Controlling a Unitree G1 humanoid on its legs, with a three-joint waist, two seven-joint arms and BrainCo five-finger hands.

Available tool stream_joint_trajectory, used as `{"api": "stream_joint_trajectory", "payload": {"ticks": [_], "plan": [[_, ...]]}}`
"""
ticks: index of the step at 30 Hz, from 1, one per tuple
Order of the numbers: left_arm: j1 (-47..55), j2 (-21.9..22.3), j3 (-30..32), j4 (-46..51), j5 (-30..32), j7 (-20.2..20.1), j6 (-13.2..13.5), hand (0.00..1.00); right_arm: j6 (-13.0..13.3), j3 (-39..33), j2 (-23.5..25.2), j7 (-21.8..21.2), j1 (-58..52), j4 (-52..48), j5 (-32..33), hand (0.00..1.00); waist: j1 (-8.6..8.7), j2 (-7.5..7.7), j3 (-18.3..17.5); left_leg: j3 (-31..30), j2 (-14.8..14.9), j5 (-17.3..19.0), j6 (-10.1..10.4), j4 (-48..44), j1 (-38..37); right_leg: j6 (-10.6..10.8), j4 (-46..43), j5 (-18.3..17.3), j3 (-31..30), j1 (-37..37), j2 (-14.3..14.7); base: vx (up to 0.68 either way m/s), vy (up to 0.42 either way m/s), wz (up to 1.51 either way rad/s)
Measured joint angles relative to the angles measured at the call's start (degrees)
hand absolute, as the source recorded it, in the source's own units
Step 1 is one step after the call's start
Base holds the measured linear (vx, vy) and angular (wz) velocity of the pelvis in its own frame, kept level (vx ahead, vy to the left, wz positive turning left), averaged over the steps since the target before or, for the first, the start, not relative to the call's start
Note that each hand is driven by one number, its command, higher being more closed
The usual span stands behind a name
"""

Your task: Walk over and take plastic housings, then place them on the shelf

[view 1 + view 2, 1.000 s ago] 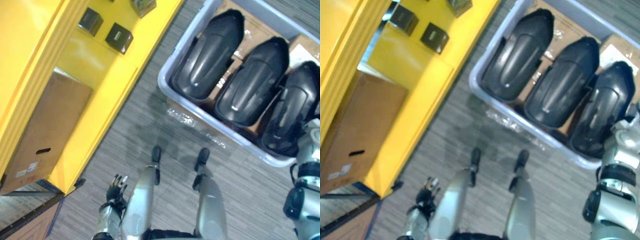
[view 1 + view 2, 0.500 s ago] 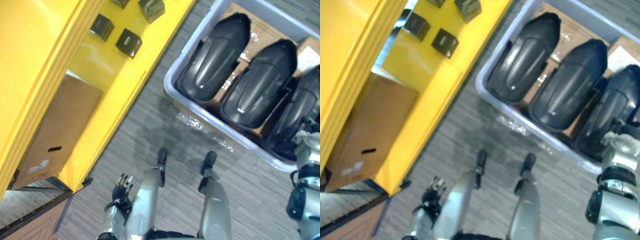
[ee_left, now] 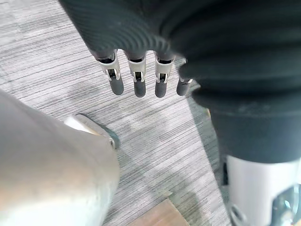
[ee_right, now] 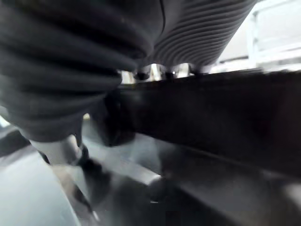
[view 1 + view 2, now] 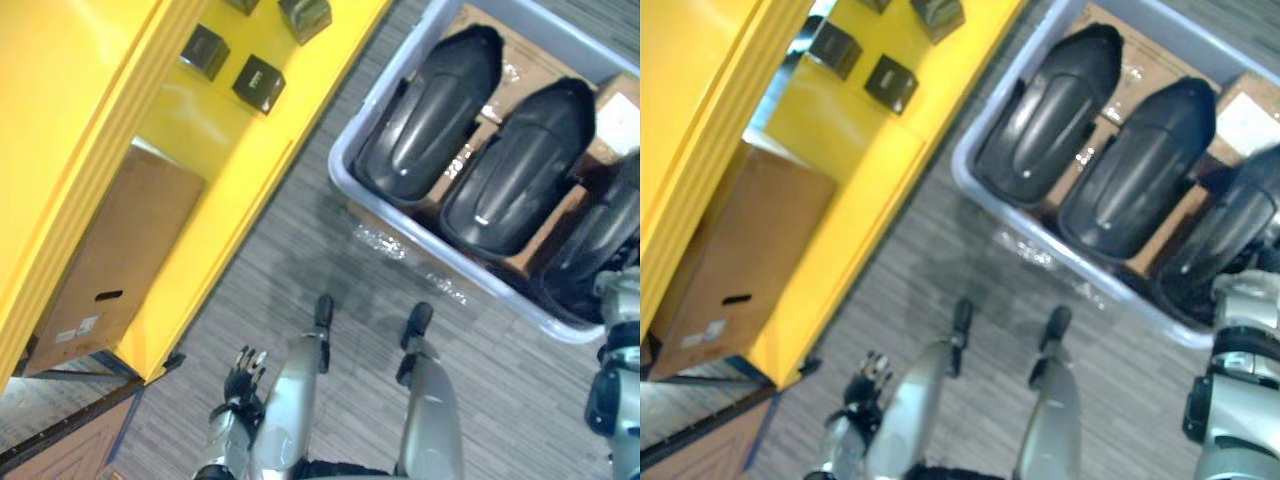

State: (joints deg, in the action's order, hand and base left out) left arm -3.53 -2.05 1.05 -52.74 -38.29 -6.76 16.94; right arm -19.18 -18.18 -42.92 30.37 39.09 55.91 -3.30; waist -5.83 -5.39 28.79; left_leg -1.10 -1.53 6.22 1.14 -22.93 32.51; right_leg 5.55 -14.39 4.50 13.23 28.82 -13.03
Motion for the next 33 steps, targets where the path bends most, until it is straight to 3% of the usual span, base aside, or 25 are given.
{"api": "stream_joint_trajectory", "payload": {"ticks": [12, 17, 21, 26, 29, 33], "plan": [[-1.0, 0.0, -1.3, 7.7, -2.4, 0.4, 6.6, 0.00, 0.4, -0.1, 0.1, 1.1, -0.8, -1.3, -0.8, 1.00, -0.21, 0.56, -0.3, 0.1, 0.9, 0.0, 0.0, -1.6, 0.4, -0.2, -0.1, 0.2, 0.8, -1.0, 0.6, 0.00, 0.008, 0.02], [-0.8, 0.0, -2.3, 13.8, -6.4, 0.4, 6.8, 0.00, 2.0, -0.3, 0.1, 3.5, -2.7, -2.6, -0.5, 1.00, -0.33, 1.45, -0.8, 0.1, 1.6, 0.3, 0.3, -1.6, -1.4, -0.4, 0.7, 0.3, 1.1, -3.3, 1.3, 0.00, 0.003, -0.01], [-1.0, -2.4, -2.2, 21.6, -6.8, 1.4, 7.1, 0.00, 4.8, -0.7, 0.1, 3.8, -5.0, -6.3, -0.2, 1.00, -0.18, 3.13, -1.7, 0.0, 2.7, 0.7, 0.8, -1.6, -2.6, -0.7, 2.2, 0.5, 1.3, -5.2, 2.3, 0.01, 0.003, -0.06], [-0.9, -4.0, -2.1, 29.2, -6.6, 2.1, 7.2, 0.00, 5.5, -0.9, 0.2, 5.3, -6.1, -6.4, 0.3, 1.00, 0.18, 4.40, -2.5, -0.3, 3.2, 1.0, 1.1, -1.5, -4.6, -0.9, 3.5, 0.6, 2.1, -8.0, 3.2, 0.03, -0.003, 0.02], [-0.9, -5.0, -2.1, 34.4, -5.5, 2.3, 7.2, 0.00, 5.8, -1.0, 0.2, 6.1, -6.3, -6.4, 0.3, 1.00, 0.27, 4.83, -2.7, -0.4, 3.3, 1.0, 1.1, -1.6, -4.8, -0.9, 4.5, 1.1, 2.3, -8.7, 3.5, 0.01, 0.005, 0.01], [-0.9, -6.6, -2.3, 45.7, 3.0, 6.0, 6.5, 0.00, 7.3, -1.0, 0.9, 7.4, -6.1, -9.1, 0.2, 1.00, 0.53, 4.85, -2.7, 0.0, 3.3, 1.3, 1.1, -1.3, -6.9, -0.8, 6.3, 1.7, 2.2, -11.3, 3.8, 0.00, 0.029, -0.04]]}}
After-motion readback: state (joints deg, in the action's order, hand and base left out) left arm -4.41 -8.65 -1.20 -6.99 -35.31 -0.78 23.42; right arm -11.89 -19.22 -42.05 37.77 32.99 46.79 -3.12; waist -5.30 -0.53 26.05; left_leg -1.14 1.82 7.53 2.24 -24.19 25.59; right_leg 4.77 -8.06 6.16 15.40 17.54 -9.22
